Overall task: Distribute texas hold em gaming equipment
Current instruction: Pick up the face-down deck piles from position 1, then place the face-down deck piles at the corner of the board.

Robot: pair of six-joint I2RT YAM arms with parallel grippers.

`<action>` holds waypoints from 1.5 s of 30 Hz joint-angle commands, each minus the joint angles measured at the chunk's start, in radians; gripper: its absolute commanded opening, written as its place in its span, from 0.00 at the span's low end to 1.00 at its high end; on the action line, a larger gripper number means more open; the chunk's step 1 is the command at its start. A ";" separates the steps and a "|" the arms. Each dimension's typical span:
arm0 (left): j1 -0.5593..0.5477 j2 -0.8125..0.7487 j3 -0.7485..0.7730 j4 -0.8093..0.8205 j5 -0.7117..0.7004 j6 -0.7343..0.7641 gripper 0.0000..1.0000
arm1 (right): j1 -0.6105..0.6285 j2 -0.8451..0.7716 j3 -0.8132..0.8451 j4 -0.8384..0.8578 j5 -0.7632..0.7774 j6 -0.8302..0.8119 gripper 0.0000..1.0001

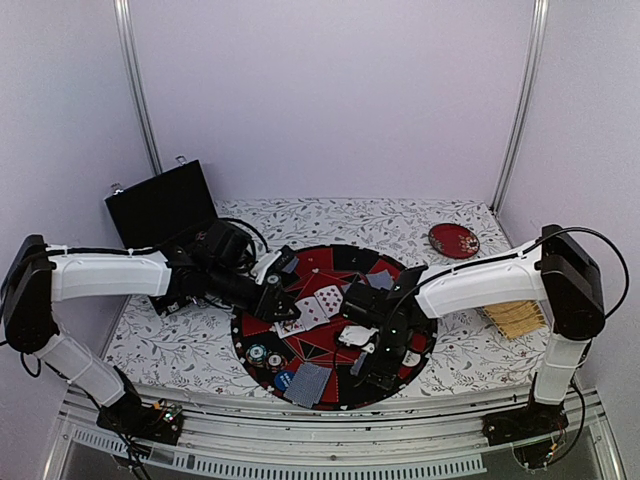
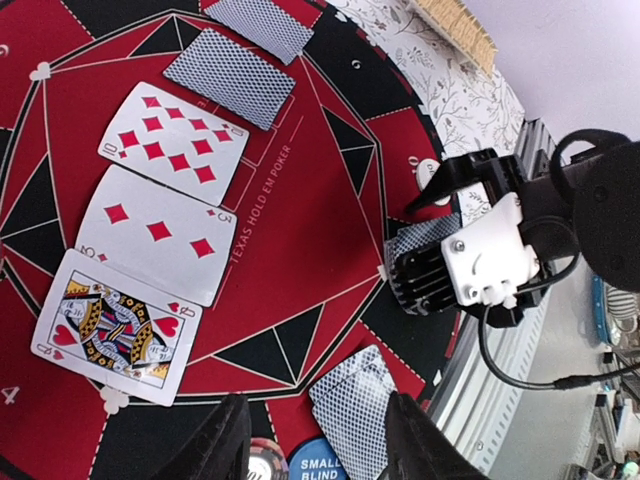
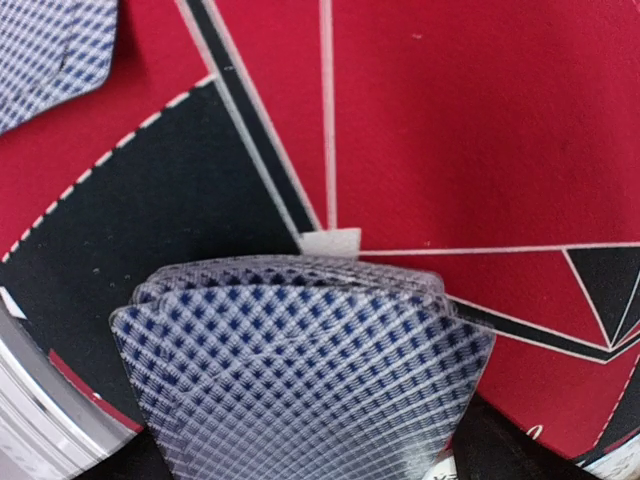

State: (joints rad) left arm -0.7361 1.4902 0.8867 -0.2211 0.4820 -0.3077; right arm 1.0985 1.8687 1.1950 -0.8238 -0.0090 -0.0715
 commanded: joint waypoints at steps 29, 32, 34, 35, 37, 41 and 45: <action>0.119 -0.133 -0.063 -0.020 -0.046 0.022 0.48 | -0.605 -0.273 -0.166 0.045 0.071 0.244 0.41; 0.144 -0.164 -0.078 -0.031 -0.079 0.019 0.48 | -0.695 -0.253 -0.167 0.076 0.071 0.236 0.42; 0.167 -0.186 -0.090 -0.038 -0.097 0.019 0.48 | -0.748 -0.230 -0.176 0.084 0.089 0.223 0.44; 0.177 -0.196 -0.097 -0.039 -0.104 0.018 0.48 | -0.768 -0.220 -0.185 0.095 0.085 0.220 0.44; 0.200 -0.215 -0.112 -0.038 -0.107 0.017 0.49 | -0.786 -0.203 -0.198 0.108 0.076 0.208 0.43; 0.239 -0.235 -0.127 -0.037 -0.103 0.019 0.49 | -0.784 -0.176 -0.188 0.095 0.039 0.200 0.40; 0.271 -0.237 -0.134 -0.032 -0.109 0.019 0.49 | -0.786 -0.149 -0.182 0.080 0.053 0.191 0.47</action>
State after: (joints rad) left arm -0.4988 1.2671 0.7708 -0.2520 0.3859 -0.2859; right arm 0.3096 1.6928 1.0107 -0.7437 0.0444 0.1349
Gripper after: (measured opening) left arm 0.486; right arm 0.430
